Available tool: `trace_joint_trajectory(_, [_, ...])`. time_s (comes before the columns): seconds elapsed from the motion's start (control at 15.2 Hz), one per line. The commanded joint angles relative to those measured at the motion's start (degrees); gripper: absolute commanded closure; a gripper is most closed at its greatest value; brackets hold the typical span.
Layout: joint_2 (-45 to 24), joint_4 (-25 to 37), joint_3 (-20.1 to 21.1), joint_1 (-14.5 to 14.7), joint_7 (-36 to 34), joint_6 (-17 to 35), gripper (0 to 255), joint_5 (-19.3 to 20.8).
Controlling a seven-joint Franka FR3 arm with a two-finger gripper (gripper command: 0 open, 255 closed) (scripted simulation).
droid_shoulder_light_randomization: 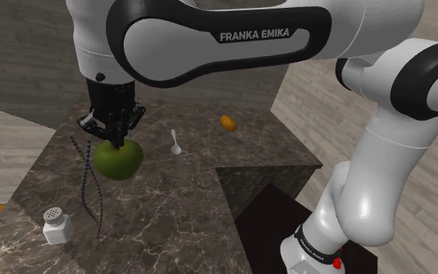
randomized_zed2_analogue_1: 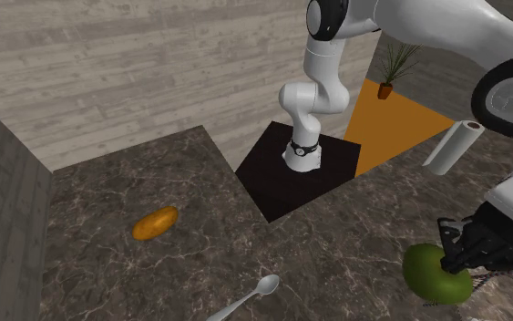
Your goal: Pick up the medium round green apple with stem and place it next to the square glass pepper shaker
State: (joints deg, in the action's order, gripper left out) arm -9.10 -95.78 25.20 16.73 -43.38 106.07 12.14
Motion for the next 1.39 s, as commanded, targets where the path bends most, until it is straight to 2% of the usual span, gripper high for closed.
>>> trace_joint_trajectory(0.0, [0.04, -1.52, -0.01, -0.02, -0.30, 1.50, 255, 0.09])
trace_joint_trajectory(1.32, [-3.84, -12.23, -0.77, 0.14, -3.78, 15.39, 255, 3.25])
